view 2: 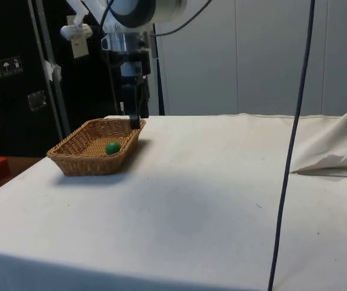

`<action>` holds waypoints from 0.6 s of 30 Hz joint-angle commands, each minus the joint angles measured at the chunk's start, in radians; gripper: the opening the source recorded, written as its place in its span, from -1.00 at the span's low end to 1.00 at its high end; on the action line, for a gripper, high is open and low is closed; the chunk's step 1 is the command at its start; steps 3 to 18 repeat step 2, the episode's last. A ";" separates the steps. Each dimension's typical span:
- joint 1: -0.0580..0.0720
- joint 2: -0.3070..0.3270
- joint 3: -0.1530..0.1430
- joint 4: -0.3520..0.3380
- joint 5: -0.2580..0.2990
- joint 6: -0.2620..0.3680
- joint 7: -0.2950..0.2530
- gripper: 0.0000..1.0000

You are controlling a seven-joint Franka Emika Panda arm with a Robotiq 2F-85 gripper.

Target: Pick up the ball and place it into the basket.

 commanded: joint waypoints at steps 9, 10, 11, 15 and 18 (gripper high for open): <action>0.003 0.000 -0.004 -0.001 -0.005 -0.002 0.018 1.00; 0.003 0.000 -0.004 -0.001 -0.005 -0.002 0.018 1.00; 0.003 0.000 -0.004 -0.001 -0.005 -0.002 0.018 1.00; 0.003 0.000 -0.004 -0.001 -0.005 -0.002 0.018 1.00; 0.003 0.000 -0.004 -0.001 -0.005 -0.002 0.018 1.00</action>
